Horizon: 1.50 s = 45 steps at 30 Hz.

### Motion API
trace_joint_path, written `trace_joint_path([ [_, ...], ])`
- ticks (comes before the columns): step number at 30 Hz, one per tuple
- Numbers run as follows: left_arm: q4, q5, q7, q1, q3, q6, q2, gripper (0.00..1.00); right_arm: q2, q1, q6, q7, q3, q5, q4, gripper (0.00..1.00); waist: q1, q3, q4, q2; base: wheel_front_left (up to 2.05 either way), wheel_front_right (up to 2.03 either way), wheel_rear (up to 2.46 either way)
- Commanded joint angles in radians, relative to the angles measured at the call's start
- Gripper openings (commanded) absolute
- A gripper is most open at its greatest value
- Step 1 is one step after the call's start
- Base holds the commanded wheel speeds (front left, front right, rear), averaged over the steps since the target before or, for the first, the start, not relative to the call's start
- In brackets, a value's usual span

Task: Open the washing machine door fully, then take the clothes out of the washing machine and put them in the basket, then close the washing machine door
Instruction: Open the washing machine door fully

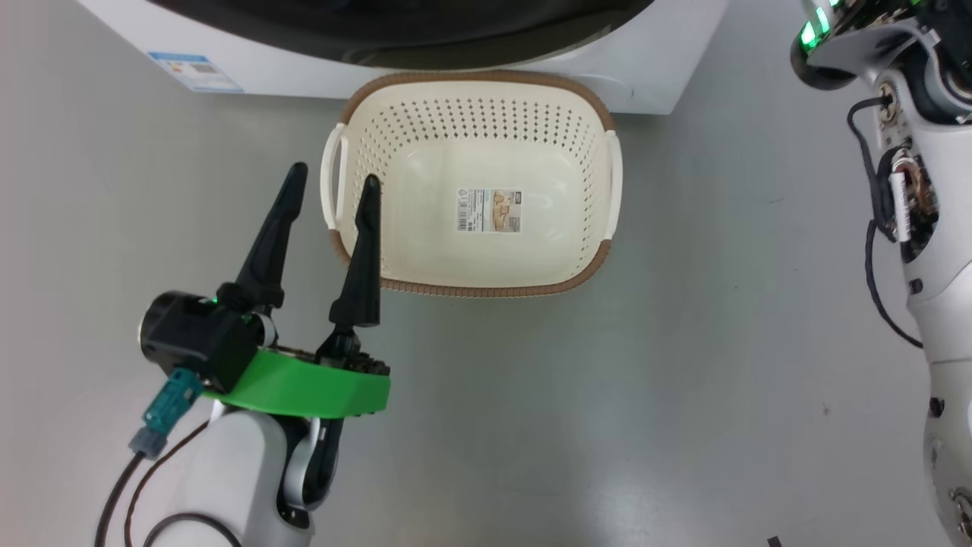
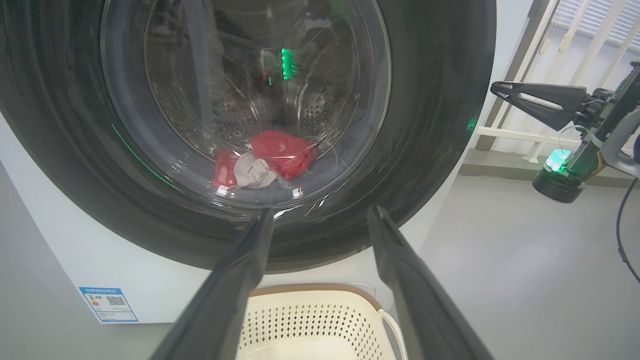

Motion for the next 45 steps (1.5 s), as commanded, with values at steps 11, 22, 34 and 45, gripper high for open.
trace_joint_path([
  [11,-0.033,-0.014,-0.008,-0.033,0.025,0.013,0.016,1.0,0.006,-0.11,0.001,0.089,-0.029,0.041,0.025,0.0,0.0,0.063,0.048,-0.0001,0.0,0.0,0.0],
  [22,-0.024,-0.02,-0.008,-0.037,0.02,0.011,0.016,1.0,0.003,-0.148,0.001,0.196,-0.02,0.04,0.066,0.0,0.0,0.075,0.064,-0.0001,0.0,0.0,0.0],
  [34,0.002,-0.025,-0.008,-0.036,0.026,0.011,0.016,1.0,0.011,-0.133,0.001,0.32,0.027,0.021,0.058,0.0,0.0,0.067,0.054,-0.0001,0.0,0.0,0.0],
  [45,0.037,-0.019,-0.008,-0.021,0.028,0.006,0.016,1.0,0.02,-0.066,0.001,0.39,0.061,-0.001,0.041,0.0,0.0,0.009,0.044,-0.0001,0.0,0.0,0.0],
])
